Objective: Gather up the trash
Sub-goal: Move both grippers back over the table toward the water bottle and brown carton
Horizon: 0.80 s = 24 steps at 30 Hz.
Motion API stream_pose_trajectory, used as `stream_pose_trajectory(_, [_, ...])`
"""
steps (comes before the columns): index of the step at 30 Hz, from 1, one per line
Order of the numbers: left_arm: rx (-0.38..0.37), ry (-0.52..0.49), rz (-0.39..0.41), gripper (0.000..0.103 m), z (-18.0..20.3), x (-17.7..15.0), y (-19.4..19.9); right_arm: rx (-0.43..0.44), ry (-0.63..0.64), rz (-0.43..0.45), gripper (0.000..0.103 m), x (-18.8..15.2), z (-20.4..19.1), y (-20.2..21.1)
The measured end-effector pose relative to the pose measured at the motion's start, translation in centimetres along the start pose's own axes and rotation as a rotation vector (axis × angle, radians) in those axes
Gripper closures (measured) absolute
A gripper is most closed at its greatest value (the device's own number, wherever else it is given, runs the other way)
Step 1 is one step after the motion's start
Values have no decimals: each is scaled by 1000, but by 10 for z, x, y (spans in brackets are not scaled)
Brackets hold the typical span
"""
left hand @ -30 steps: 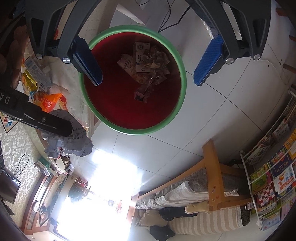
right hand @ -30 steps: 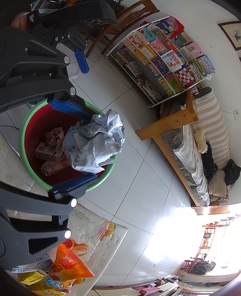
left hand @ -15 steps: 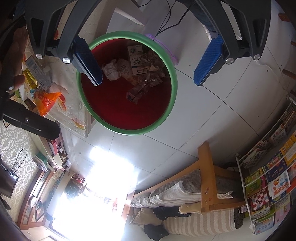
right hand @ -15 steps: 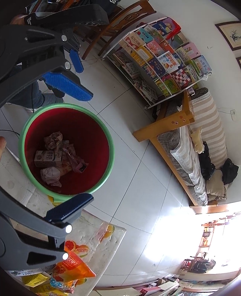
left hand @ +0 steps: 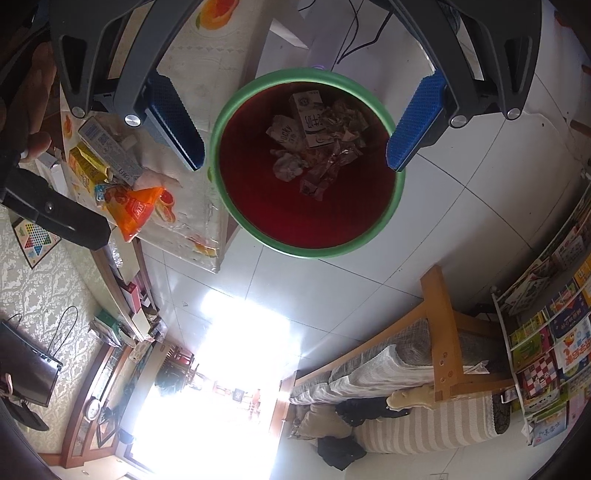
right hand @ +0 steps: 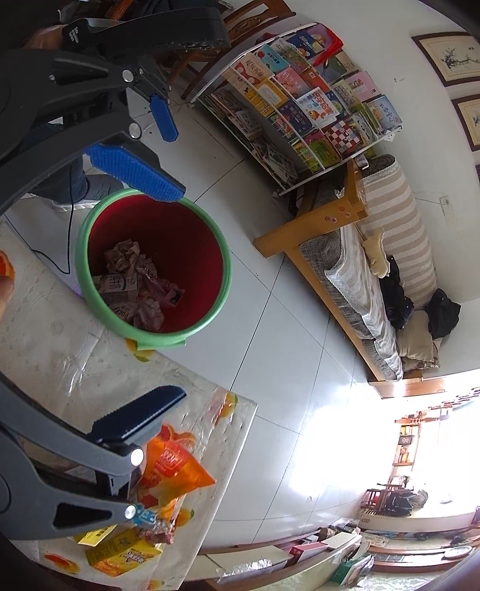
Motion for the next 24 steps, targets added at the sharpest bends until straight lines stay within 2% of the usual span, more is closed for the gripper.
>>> stream_pose_trajectory(10, [-120, -97, -8, 8, 94, -13, 17, -158, -80, 32, 5, -26, 89, 86])
stream_pose_trajectory(18, [-221, -178, -58, 8, 169, -43, 20, -296, -158, 35, 5, -62, 165, 147])
stream_pose_trajectory(24, [-290, -211, -121, 8, 219, -73, 15, -367, -205, 36, 5, -88, 203, 184])
Point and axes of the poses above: each gripper's, at about its wrist camera, not at the fingertips, and y roughly against the way its jaws point, z to its right, x to its top, the point moved 5 cm from there along -y, roughly the way its jaws point, and after that the axes turned 15 degrees about z, right-handed, at the moved point
